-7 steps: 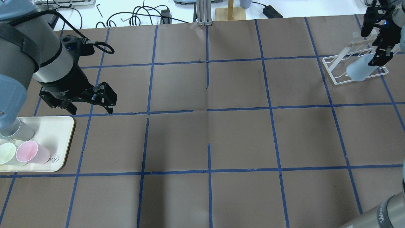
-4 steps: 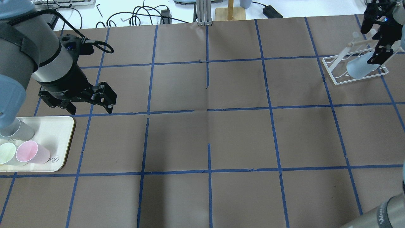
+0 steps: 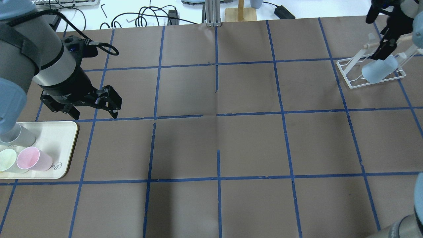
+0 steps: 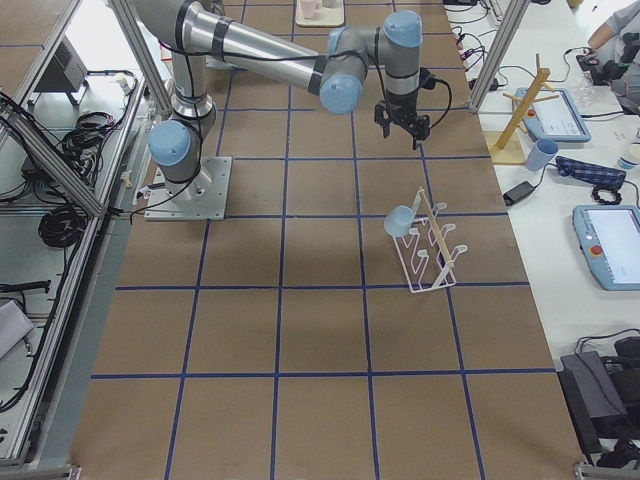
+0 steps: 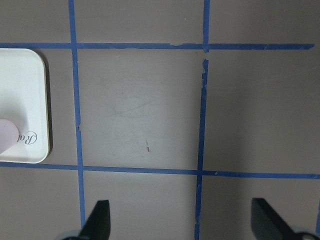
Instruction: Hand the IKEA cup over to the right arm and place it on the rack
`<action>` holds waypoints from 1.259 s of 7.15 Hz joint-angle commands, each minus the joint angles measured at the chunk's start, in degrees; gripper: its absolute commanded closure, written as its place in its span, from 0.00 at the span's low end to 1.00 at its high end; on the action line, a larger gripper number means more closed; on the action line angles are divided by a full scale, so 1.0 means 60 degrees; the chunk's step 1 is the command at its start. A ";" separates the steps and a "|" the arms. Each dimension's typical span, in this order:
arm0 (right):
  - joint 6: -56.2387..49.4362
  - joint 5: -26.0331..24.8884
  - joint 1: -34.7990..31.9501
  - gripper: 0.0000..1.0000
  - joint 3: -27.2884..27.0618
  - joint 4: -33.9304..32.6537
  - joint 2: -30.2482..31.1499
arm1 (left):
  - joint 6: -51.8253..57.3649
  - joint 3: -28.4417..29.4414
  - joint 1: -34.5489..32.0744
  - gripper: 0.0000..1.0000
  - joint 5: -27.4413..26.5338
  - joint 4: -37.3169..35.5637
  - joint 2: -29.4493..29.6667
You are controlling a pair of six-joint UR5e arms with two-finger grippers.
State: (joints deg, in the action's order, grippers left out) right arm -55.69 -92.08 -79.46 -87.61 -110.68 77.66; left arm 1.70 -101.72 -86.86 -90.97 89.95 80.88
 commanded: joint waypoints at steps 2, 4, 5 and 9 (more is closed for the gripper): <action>0.6846 0.0374 -0.1770 0.00 -0.0164 0.2470 0.1231 | 0.0112 0.0005 -0.0040 0.00 0.0397 0.0139 -0.0207; 0.8867 0.0247 -0.1815 0.00 -0.0121 0.2949 0.1500 | 0.0112 0.0020 -0.0026 0.00 0.0397 0.0155 -0.0222; 0.9133 -0.0132 -0.1830 0.00 -0.0048 0.2920 0.1282 | 0.0112 0.0020 -0.0025 0.00 0.0397 0.0155 -0.0237; 0.9517 0.0026 -0.1830 0.00 0.0304 0.2877 0.1046 | 0.0112 0.0005 -0.0025 0.00 0.0455 0.0169 -0.0222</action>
State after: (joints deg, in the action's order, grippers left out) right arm 1.64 -91.50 -90.43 -85.97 -93.04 84.02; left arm 2.37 -101.61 -87.01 -88.32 90.92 79.53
